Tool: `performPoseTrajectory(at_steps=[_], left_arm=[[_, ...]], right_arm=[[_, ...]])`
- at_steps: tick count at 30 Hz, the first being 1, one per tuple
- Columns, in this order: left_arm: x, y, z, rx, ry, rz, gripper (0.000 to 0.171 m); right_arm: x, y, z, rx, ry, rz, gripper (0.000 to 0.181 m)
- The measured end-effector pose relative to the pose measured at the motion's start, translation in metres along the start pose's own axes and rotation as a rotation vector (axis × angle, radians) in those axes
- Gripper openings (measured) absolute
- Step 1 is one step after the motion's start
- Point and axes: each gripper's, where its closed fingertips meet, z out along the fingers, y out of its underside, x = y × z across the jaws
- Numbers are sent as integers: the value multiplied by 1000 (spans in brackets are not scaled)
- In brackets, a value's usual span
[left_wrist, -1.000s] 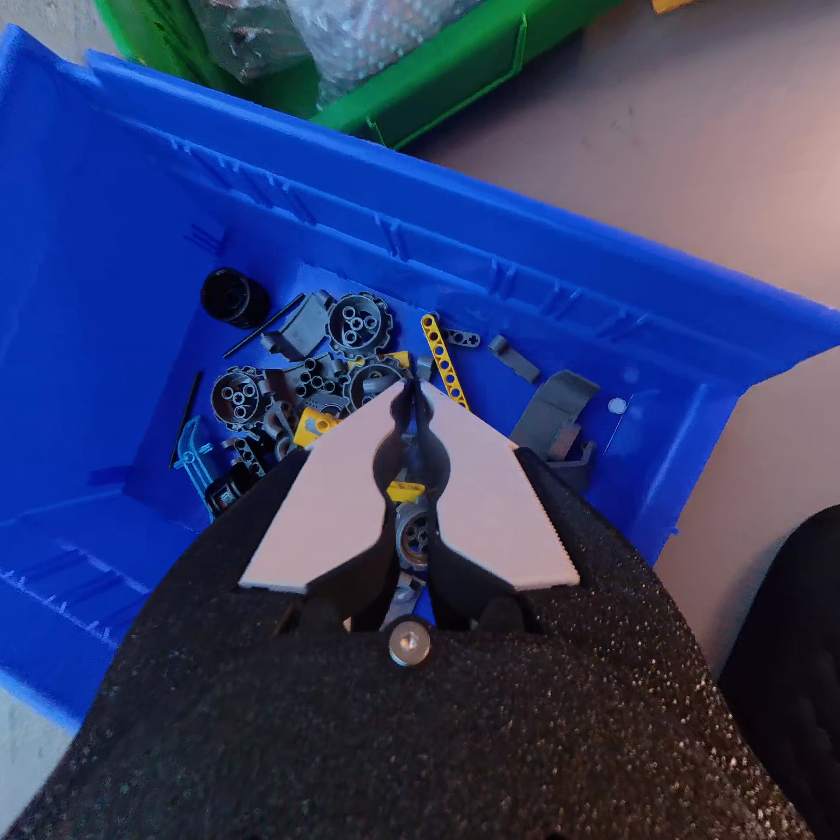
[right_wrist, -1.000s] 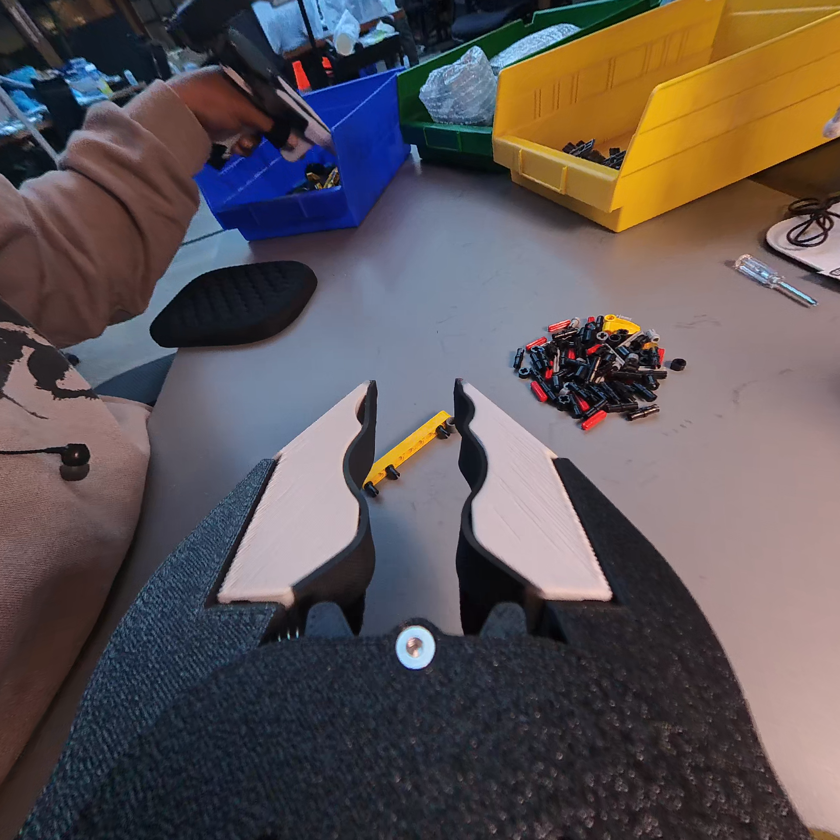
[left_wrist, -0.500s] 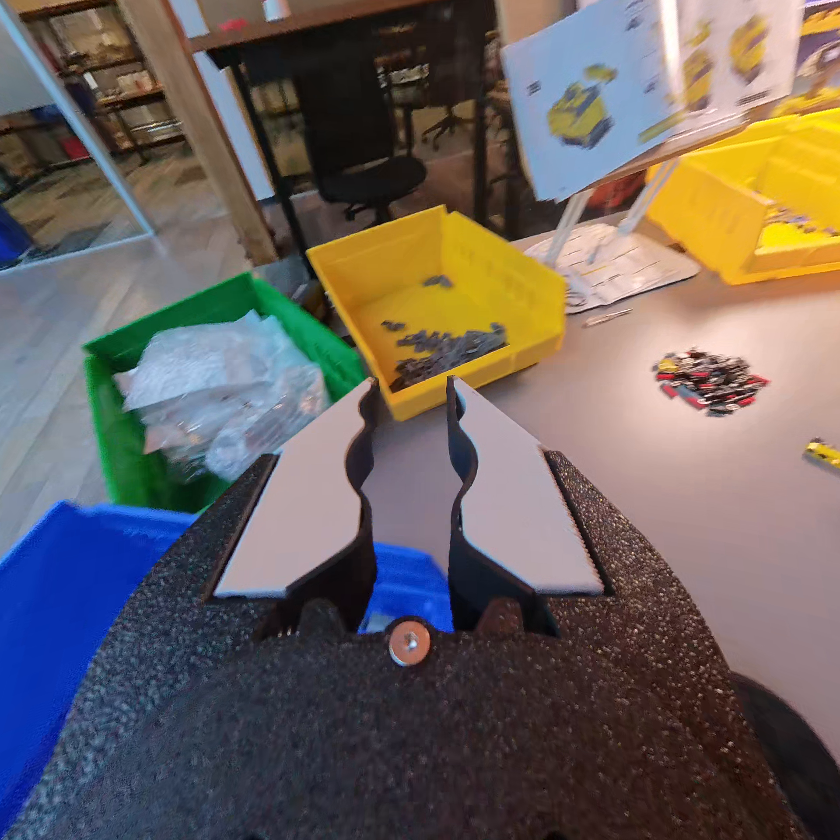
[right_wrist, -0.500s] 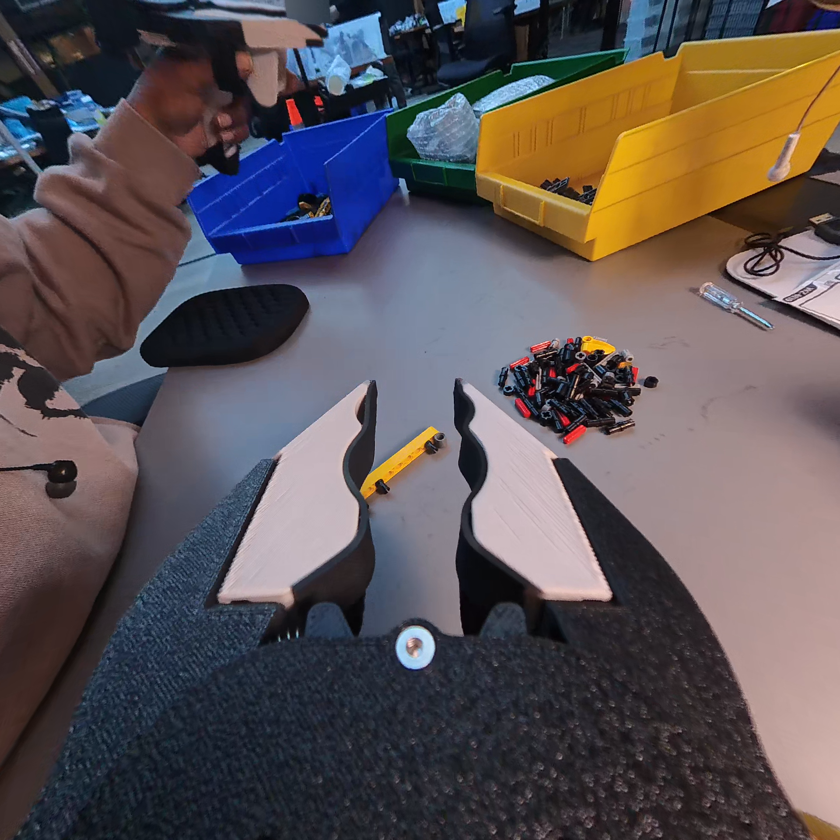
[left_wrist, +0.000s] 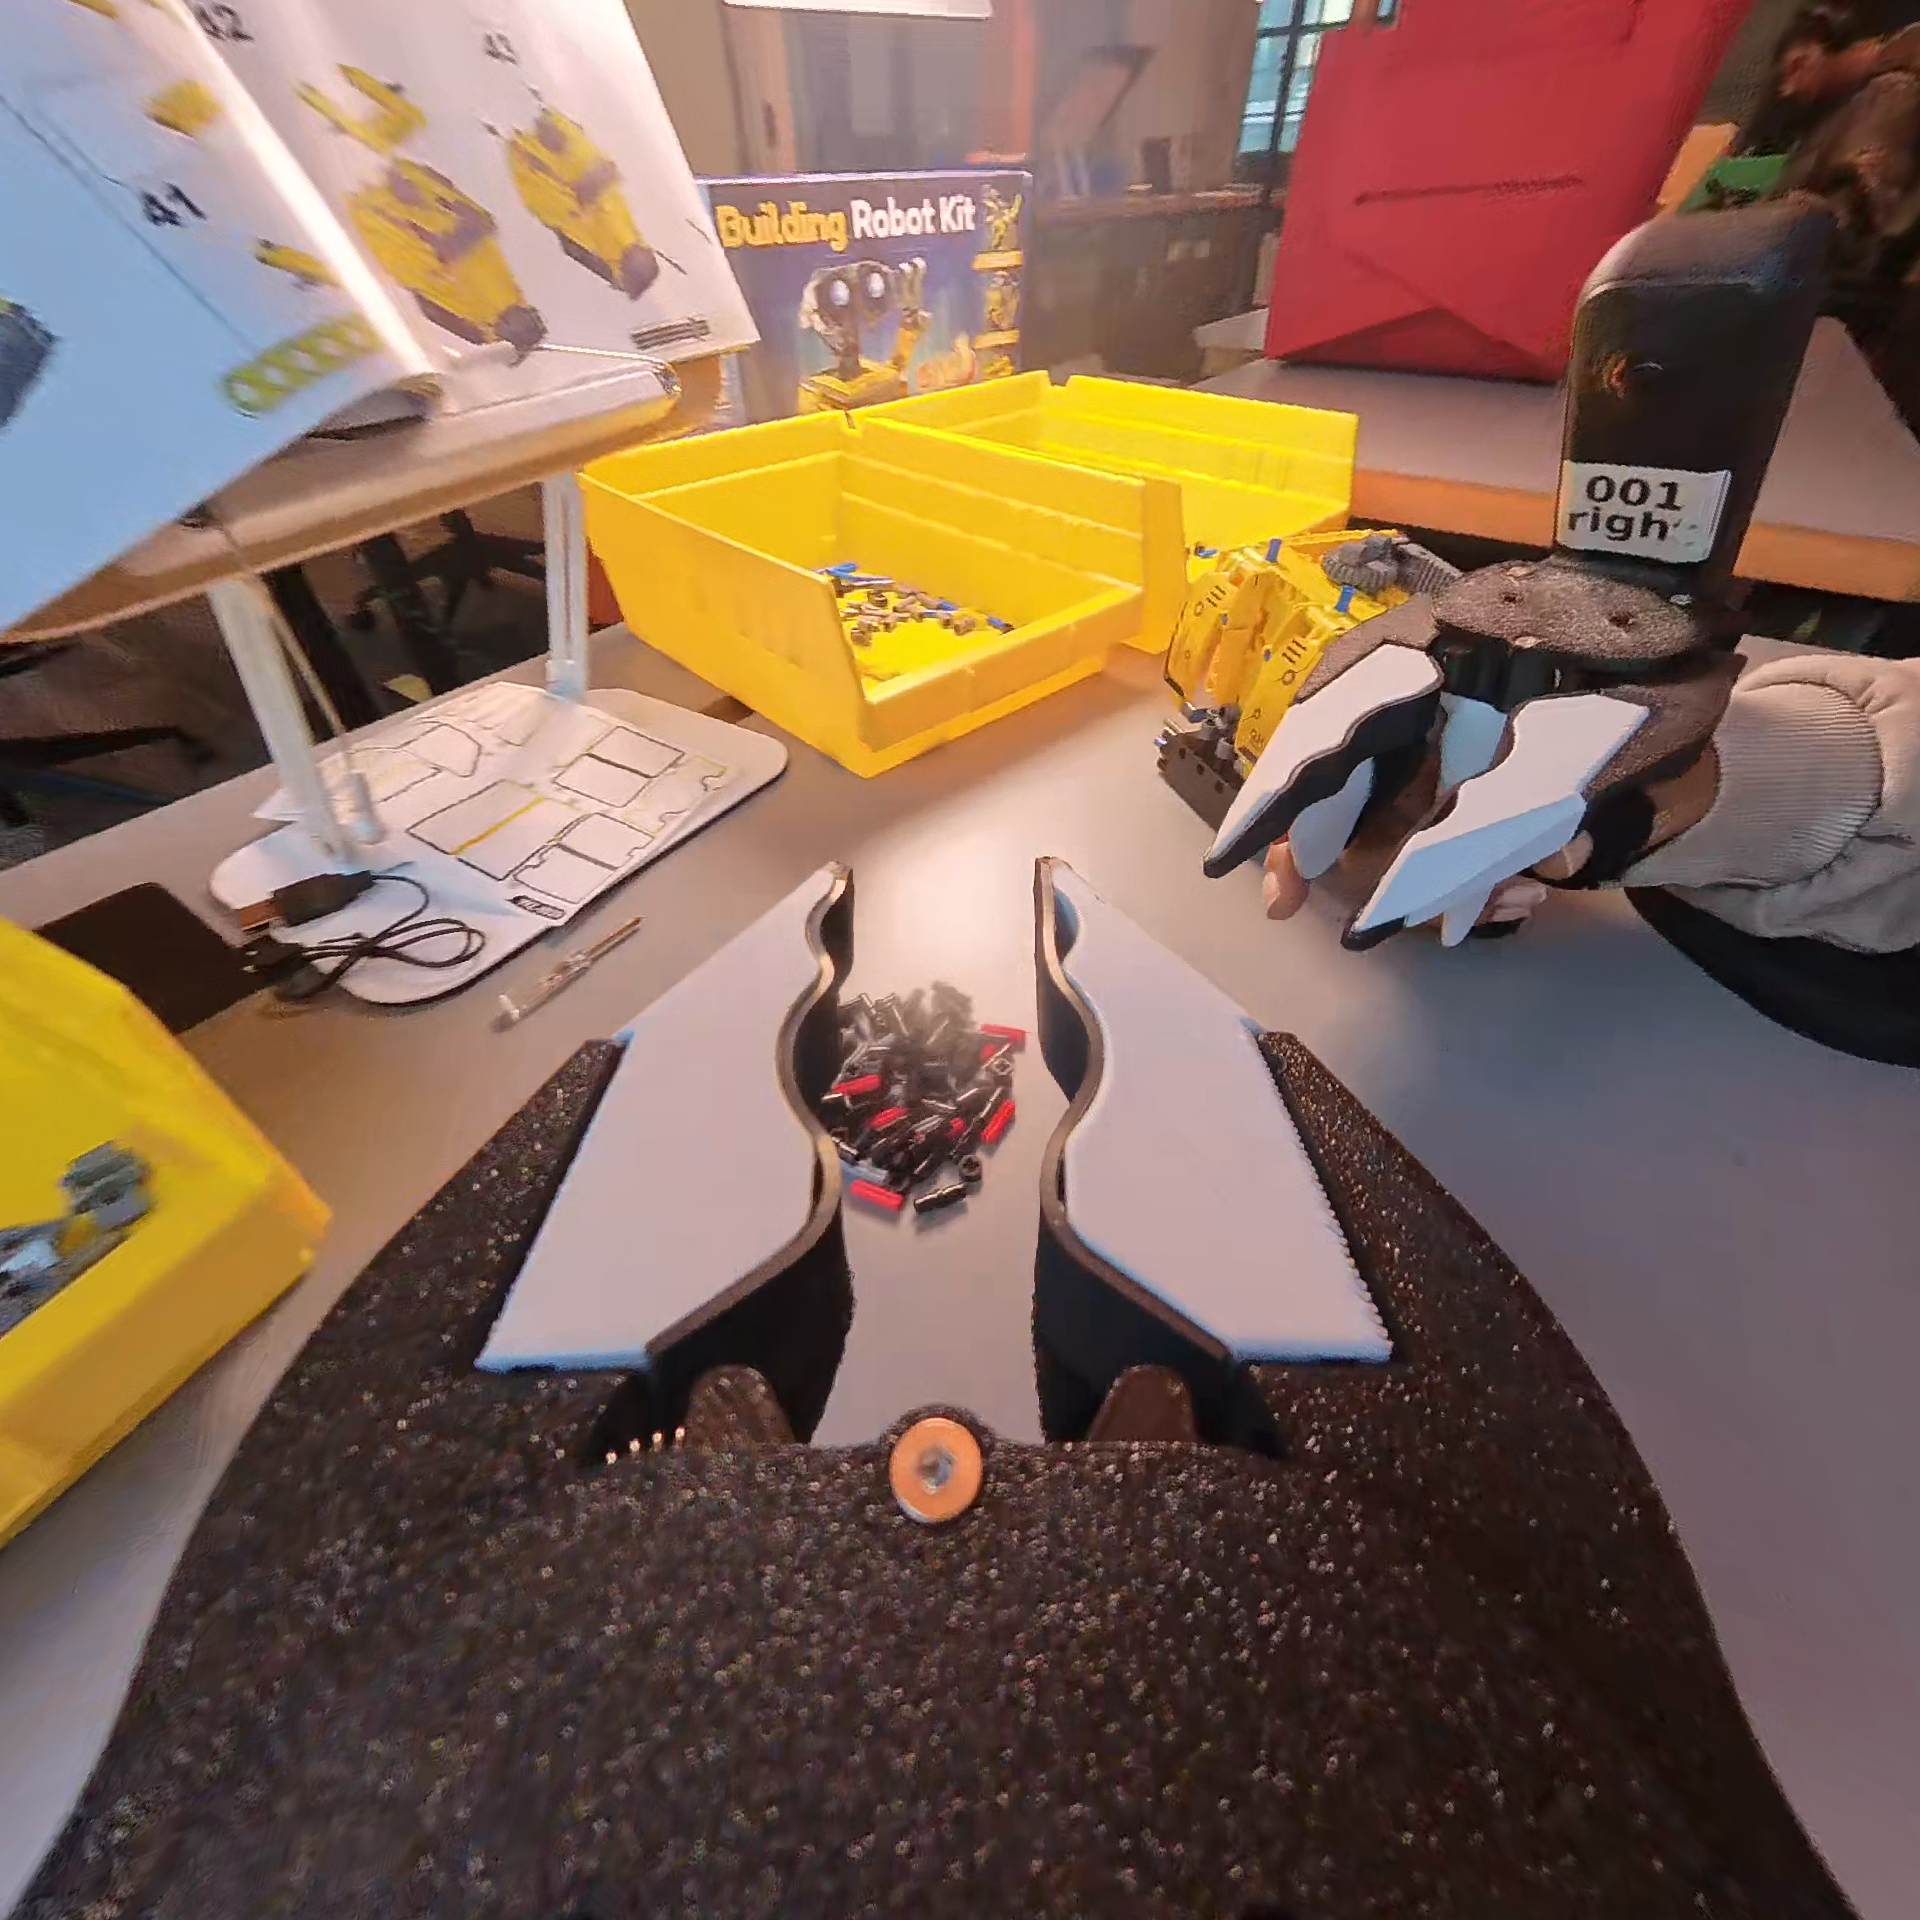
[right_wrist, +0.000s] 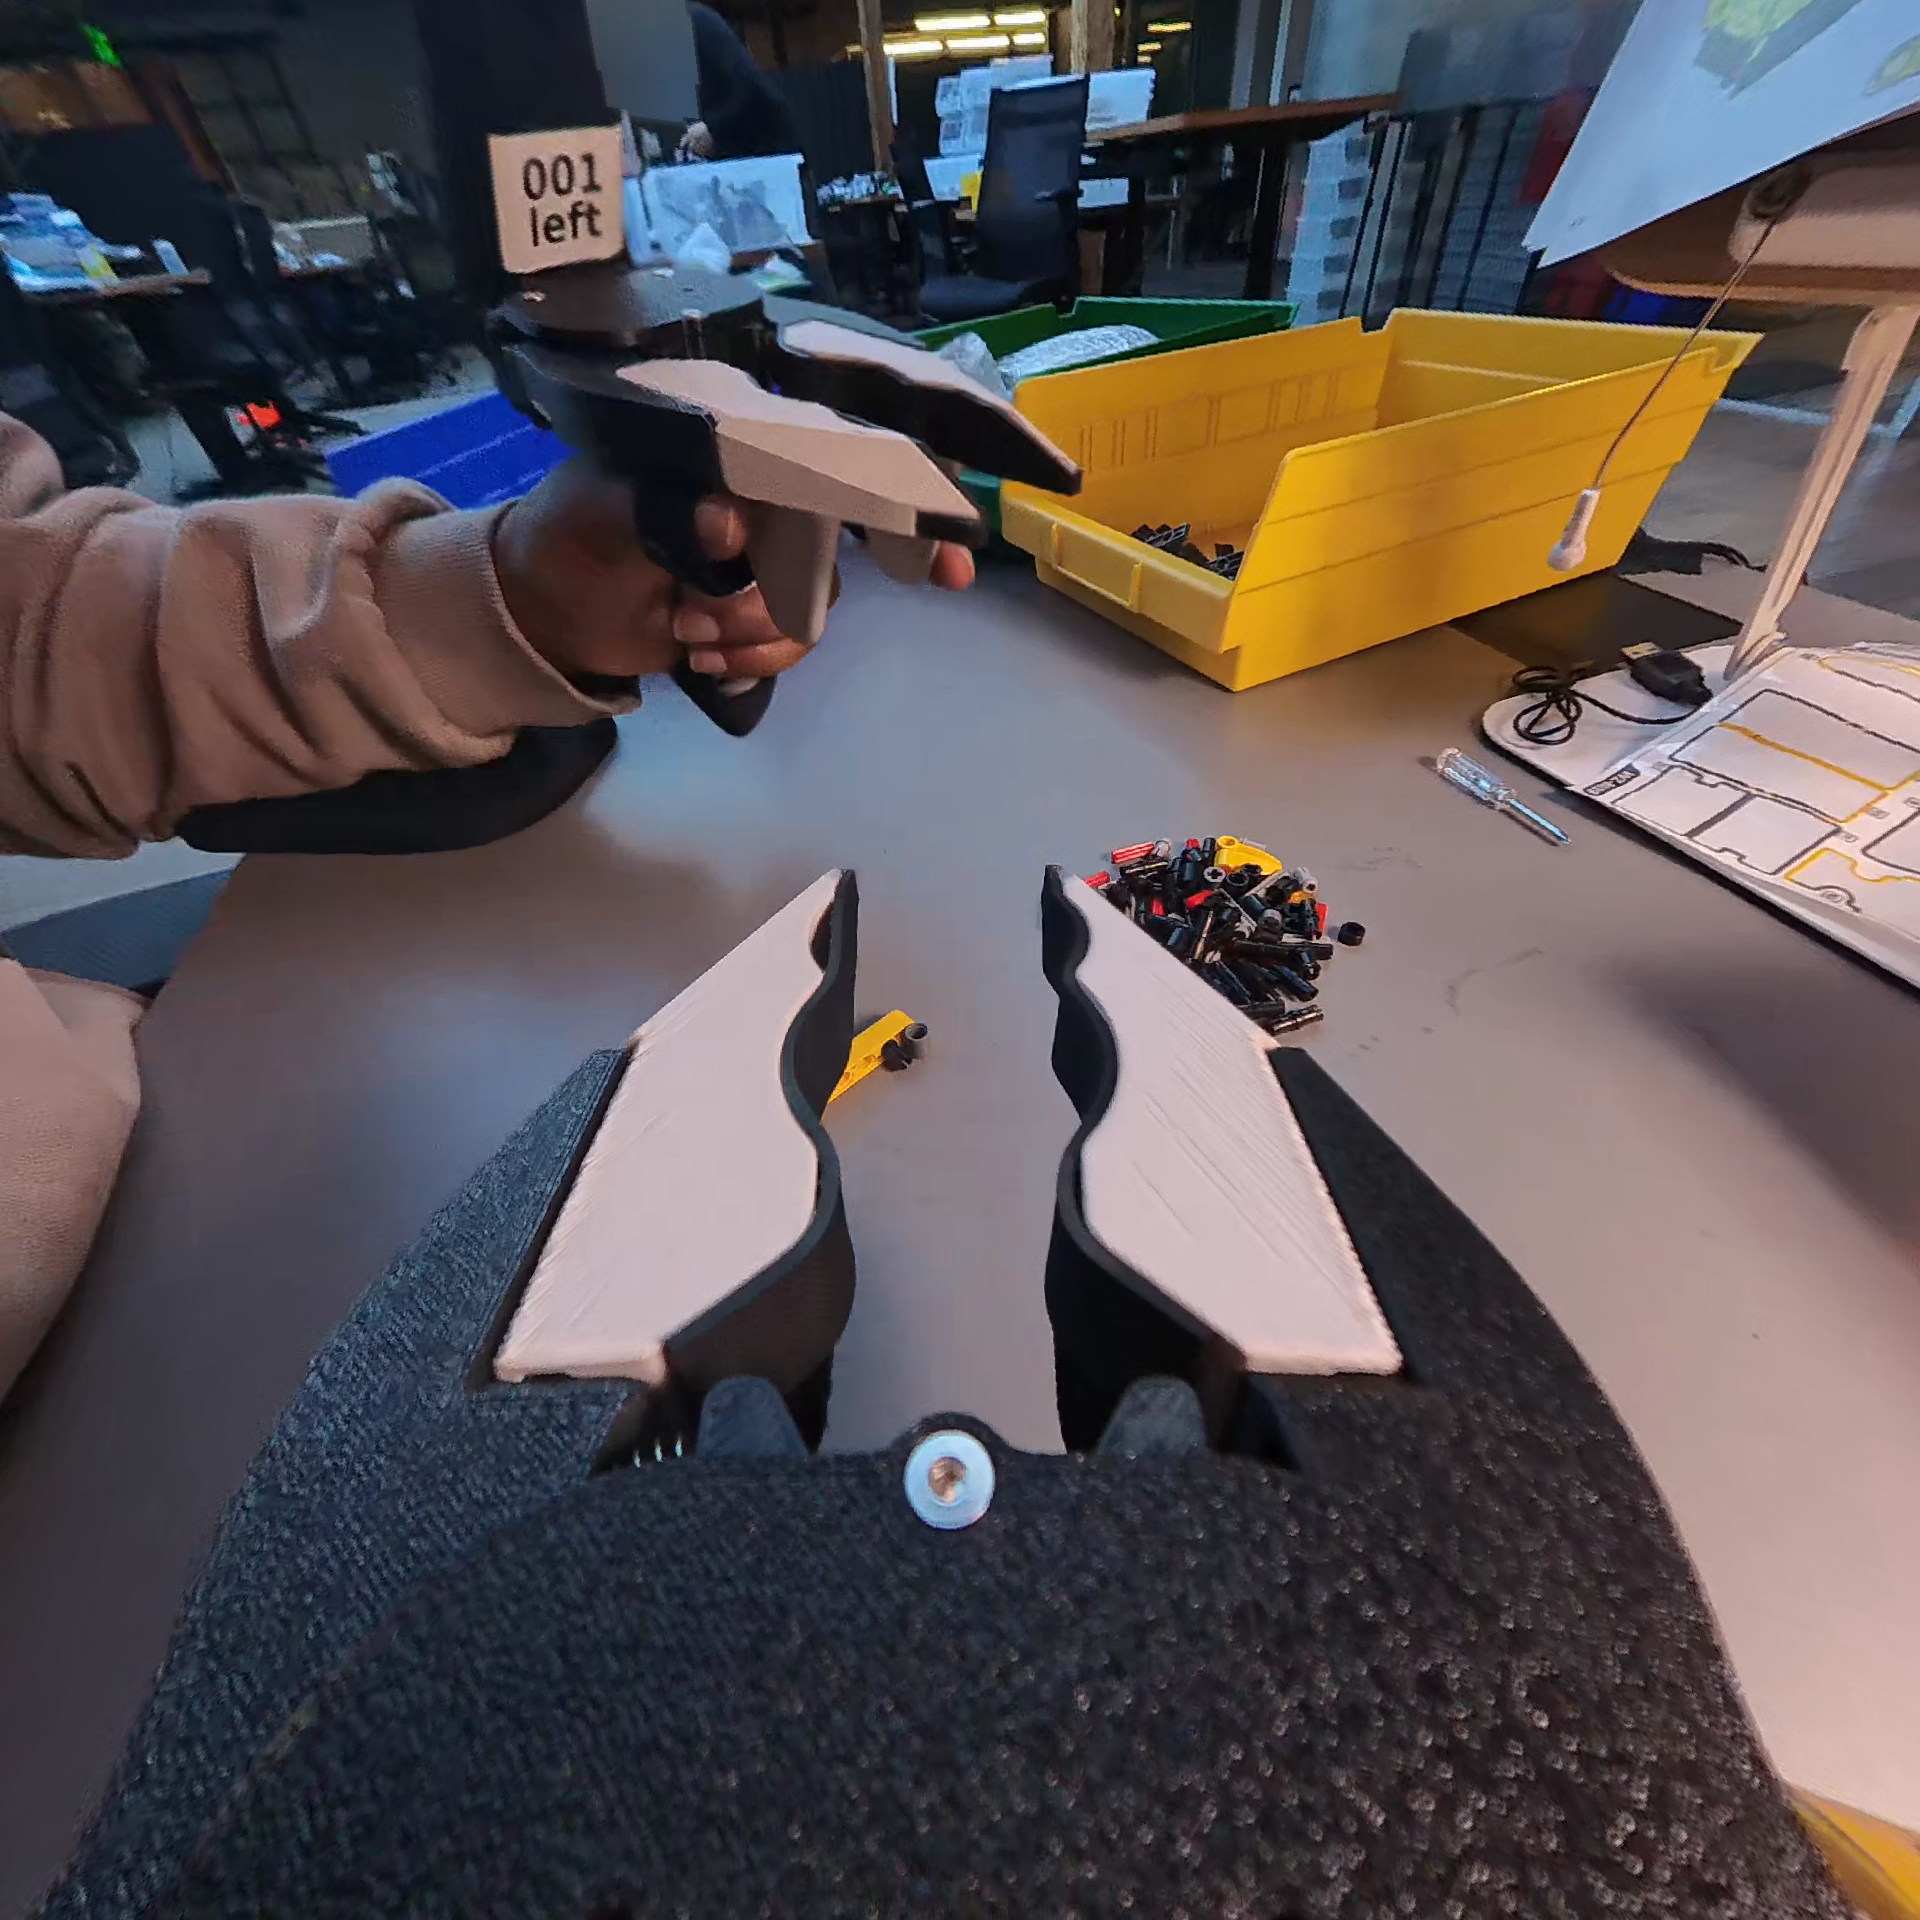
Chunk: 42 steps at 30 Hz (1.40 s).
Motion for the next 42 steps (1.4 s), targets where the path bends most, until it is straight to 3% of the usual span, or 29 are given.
performPoseTrajectory(at_steps=[5,7,10,12,14,15,17,20,22,24,27,31,34,37,42], left_arm=[[8,28,-3,-14,5,27,33],[2,8,-28,10,-79,107,32],[-42,-51,-115,52,-405,185,28],[-94,-59,-202,-20,-721,128,27],[-141,-38,-294,-128,-1015,2,24],[-159,-12,-328,-227,-1099,-80,23],[-178,57,-357,-461,-1105,-272,30],[-177,149,-360,-810,-1000,-404,30],[-179,176,-364,-926,-1000,-403,21],[-173,189,-359,-958,-947,-469,20],[-179,189,-362,-963,-968,-447,6],[-177,187,-362,-985,-941,-385,6],[-177,164,-366,-923,-990,-296,6],[-173,116,-360,-805,-1033,-120,6],[-118,12,-277,-463,-829,190,6]], right_arm=[[1,3,2,-4,6,-15,35],[2,4,3,-8,8,-6,35],[2,3,2,-4,15,-1,35],[2,2,2,-8,19,-10,35],[1,2,2,-8,5,0,35],[0,2,3,-7,-6,8,35],[-3,0,4,-3,-21,14,35],[-5,1,5,-17,-20,-1,34],[-6,1,3,-22,-9,-12,34],[-4,-2,1,-17,3,-17,33],[-2,-5,0,-7,4,-4,33],[-3,-3,0,-9,-4,8,33],[-4,-7,-1,-1,1,-12,33],[-7,-12,-1,16,-2,-14,33],[-22,-43,15,100,-57,32,33]])
